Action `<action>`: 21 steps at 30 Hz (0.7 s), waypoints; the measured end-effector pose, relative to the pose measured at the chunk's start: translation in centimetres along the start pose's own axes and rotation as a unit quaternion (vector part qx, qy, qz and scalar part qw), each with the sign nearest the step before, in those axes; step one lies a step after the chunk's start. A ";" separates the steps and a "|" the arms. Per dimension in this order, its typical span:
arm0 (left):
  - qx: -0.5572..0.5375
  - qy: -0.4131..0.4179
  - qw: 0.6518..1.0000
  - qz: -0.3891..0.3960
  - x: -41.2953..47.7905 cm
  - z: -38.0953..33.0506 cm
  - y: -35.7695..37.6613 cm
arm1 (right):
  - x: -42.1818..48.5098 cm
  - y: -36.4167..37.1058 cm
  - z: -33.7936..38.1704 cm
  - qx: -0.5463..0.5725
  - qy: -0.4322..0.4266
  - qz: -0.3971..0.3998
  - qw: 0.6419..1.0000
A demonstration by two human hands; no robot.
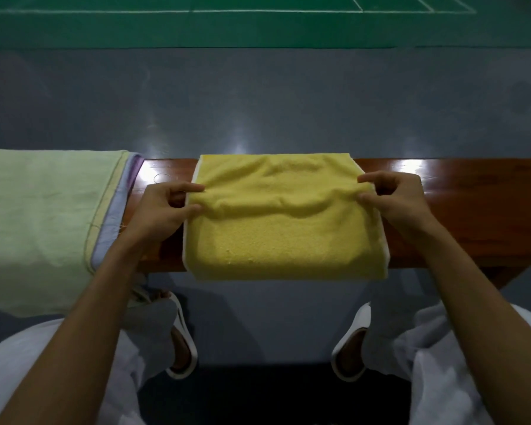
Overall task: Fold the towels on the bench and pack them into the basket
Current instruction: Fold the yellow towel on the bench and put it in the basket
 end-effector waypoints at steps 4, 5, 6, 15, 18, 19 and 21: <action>0.021 0.011 0.999 -0.024 -0.4 0.0 -0.8 | -0.2 -0.6 0.1 0.039 -0.003 0.009 0.999; 0.029 0.023 0.999 -0.034 -0.5 -0.2 -1.0 | -0.2 -0.7 0.1 0.035 -0.004 0.008 0.999; 0.034 0.037 0.998 -0.046 -0.6 -0.5 -1.1 | -0.1 -0.9 0.0 0.022 -0.009 0.001 1.000; 0.172 0.164 0.962 -0.131 -1.4 -3.1 -1.6 | 0.1 -1.9 0.8 -0.166 -0.115 -0.039 0.979; 0.187 0.187 0.954 -0.143 -1.6 -3.6 -1.9 | 0.1 -2.7 1.3 -0.174 -0.138 -0.055 0.974; 0.180 0.186 0.955 -0.147 -1.6 -3.7 -2.1 | 0.0 -3.0 1.5 -0.174 -0.145 -0.061 0.972; 0.159 0.182 0.958 -0.153 -1.6 -3.9 -2.3 | 0.1 -3.6 2.0 -0.162 -0.145 -0.071 0.974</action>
Point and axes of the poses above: each hand's wrist, its own x-axis towards the middle knuckle, its own y-axis out of the palm, z = x × y, the point moved 5 cm from there along x, towards the middle knuckle, and after that the axes turned 7 degrees about -x, right-handed, at the moved point
